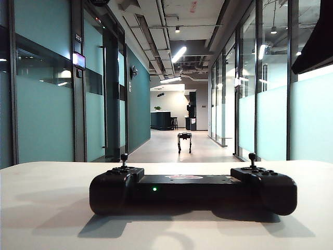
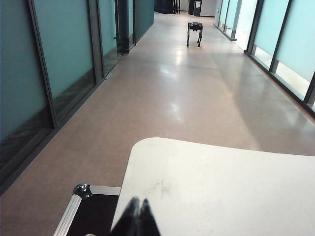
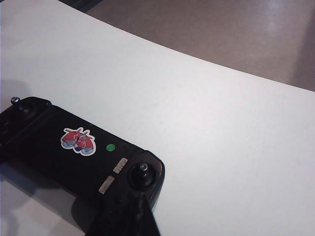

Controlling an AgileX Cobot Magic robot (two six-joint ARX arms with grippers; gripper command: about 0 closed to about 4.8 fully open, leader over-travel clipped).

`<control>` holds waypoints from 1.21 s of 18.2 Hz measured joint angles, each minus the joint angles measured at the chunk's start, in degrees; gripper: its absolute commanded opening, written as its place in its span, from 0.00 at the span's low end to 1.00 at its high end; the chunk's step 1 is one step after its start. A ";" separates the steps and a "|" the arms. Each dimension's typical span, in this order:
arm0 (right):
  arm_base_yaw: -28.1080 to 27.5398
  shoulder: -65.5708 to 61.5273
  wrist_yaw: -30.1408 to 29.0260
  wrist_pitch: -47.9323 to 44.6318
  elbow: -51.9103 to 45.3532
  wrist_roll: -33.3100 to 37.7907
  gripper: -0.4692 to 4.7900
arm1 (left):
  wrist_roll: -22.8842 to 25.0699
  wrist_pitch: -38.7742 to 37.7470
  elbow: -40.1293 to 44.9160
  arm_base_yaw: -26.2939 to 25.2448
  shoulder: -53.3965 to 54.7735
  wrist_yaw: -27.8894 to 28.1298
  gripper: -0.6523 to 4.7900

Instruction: Push the left joystick on the remote control sitting on the white table forward to make the robot dog walk in a straight line until it approaches the door.

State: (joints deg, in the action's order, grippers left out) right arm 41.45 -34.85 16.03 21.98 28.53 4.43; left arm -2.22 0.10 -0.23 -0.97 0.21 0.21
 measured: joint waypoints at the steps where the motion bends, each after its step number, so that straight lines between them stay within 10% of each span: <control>1: 0.00 -0.02 0.00 0.00 0.00 0.00 0.08 | 0.00 -0.02 0.00 0.00 0.00 0.00 0.11; 11: -0.98 0.96 2.38 -0.24 -1.29 -0.02 0.08 | 0.00 0.00 0.00 0.00 0.00 -0.02 0.11; 15: -10.80 14.67 4.92 -10.99 -9.44 -2.25 0.08 | 0.00 -0.09 0.00 0.00 0.00 -0.09 0.11; 22: -35.87 29.09 -7.54 -16.55 -17.64 -9.44 0.08 | 0.00 -0.13 0.00 -0.02 0.00 -0.11 0.11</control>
State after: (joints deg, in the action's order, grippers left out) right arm 5.58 -5.76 8.49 5.43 10.90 -5.02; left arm -2.22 -0.03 -0.23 -0.99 0.21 0.10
